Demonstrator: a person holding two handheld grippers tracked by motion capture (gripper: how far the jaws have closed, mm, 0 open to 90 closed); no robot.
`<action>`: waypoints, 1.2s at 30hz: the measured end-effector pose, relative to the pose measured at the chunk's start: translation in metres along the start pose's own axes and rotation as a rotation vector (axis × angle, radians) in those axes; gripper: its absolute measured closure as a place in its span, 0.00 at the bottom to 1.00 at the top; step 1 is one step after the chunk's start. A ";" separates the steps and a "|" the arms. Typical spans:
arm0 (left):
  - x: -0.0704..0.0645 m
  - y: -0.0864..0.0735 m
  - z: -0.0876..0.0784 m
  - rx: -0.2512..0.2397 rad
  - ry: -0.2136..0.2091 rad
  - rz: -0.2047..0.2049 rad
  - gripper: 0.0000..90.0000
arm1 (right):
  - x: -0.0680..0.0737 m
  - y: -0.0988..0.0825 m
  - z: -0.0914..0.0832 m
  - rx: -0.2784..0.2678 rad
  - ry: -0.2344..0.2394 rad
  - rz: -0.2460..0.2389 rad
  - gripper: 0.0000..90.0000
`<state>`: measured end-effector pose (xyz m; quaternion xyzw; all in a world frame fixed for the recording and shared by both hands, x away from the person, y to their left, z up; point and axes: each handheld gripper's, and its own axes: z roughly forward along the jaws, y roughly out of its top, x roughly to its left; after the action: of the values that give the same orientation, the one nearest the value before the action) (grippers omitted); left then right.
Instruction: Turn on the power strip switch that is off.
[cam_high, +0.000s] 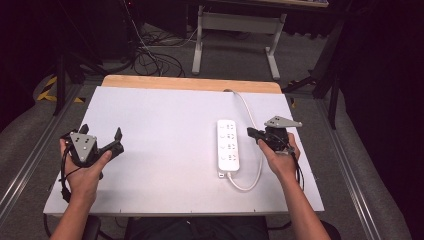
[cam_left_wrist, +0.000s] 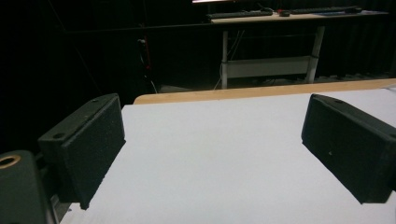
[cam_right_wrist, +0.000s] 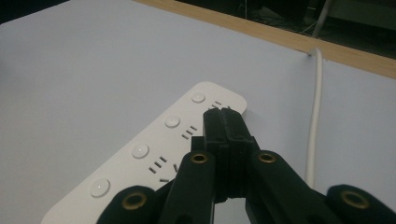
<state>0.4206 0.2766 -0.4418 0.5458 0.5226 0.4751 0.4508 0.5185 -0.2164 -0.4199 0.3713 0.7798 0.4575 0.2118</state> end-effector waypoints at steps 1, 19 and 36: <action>0.000 0.000 0.000 0.000 0.001 0.001 0.07 | 0.000 0.000 0.001 0.003 0.001 -0.001 1.00; 0.006 -0.003 -0.010 0.001 0.022 0.000 0.08 | 0.007 0.010 0.024 0.042 0.037 -0.037 1.00; 0.014 -0.007 -0.028 0.002 0.043 0.003 0.06 | 0.015 0.017 0.048 0.078 0.090 -0.069 1.00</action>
<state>0.3920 0.2912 -0.4437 0.5366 0.5319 0.4868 0.4384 0.5481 -0.1733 -0.4285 0.3313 0.8181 0.4353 0.1772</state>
